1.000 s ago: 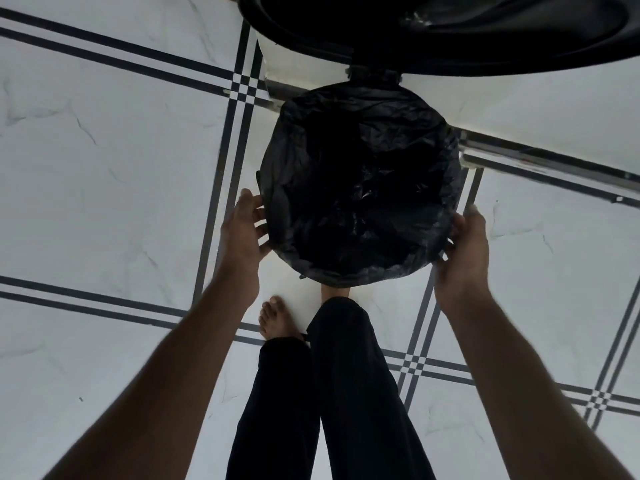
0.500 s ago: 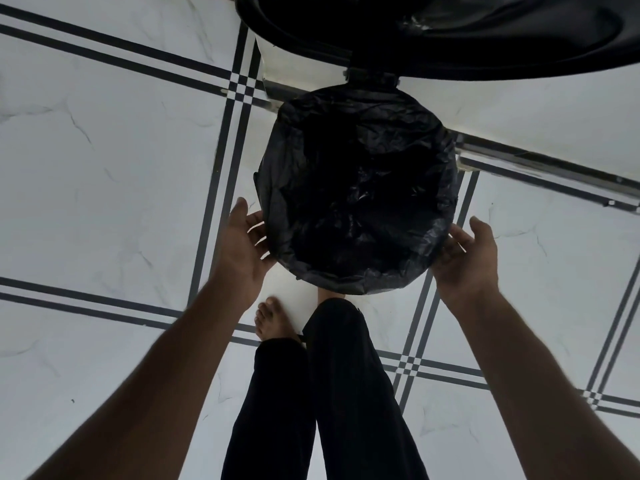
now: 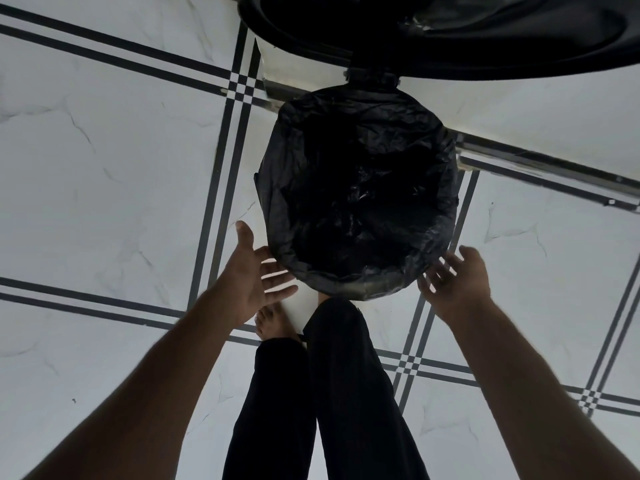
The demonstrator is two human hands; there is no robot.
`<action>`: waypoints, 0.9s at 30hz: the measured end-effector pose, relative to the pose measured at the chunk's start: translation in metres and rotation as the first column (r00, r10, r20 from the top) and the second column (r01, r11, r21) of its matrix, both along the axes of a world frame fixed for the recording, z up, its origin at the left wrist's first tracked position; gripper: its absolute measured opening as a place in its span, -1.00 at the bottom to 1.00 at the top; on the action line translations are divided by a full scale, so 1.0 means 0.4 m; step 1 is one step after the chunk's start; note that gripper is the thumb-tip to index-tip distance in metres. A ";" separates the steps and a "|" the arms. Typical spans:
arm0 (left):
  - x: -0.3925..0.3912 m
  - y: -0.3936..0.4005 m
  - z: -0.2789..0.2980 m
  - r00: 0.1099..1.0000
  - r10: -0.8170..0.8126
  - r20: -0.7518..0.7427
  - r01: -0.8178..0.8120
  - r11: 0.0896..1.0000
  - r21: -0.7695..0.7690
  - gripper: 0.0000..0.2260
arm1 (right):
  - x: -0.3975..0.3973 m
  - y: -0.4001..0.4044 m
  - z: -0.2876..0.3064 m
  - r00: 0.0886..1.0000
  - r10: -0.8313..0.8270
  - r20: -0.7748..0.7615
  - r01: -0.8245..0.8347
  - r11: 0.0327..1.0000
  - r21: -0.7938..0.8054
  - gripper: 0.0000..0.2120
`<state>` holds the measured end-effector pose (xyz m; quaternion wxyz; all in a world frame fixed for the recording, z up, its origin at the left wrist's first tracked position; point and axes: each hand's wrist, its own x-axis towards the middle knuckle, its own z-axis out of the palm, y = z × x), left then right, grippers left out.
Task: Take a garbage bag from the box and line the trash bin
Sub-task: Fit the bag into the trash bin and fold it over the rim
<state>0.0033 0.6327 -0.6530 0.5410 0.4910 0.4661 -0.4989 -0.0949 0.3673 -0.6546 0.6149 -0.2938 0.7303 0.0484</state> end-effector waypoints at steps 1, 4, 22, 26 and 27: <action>-0.002 0.003 0.001 1.000 0.006 -0.023 -0.006 1.000 -0.031 -0.22 | -0.018 0.012 -0.001 0.997 0.039 -0.067 -0.040 0.999 -0.016 -0.75; -0.010 0.003 0.001 0.996 0.065 -0.059 -0.070 0.994 -0.081 -0.18 | -0.060 0.056 0.010 0.996 0.025 -0.087 -0.018 0.997 0.075 -0.75; -0.054 -0.036 -0.015 0.881 0.470 0.042 -0.467 0.882 -0.065 -0.23 | -0.017 0.099 0.002 0.928 -0.284 0.240 0.234 0.947 0.219 -0.35; -0.058 -0.038 -0.012 0.862 0.503 0.060 -0.500 0.864 -0.061 -0.27 | 0.000 0.082 0.006 0.925 -0.266 0.272 0.222 0.958 0.184 -0.41; -0.057 -0.036 -0.012 0.865 0.497 0.062 -0.494 0.867 -0.066 -0.26 | 0.004 0.080 0.007 0.928 -0.259 0.269 0.217 0.960 0.174 -0.42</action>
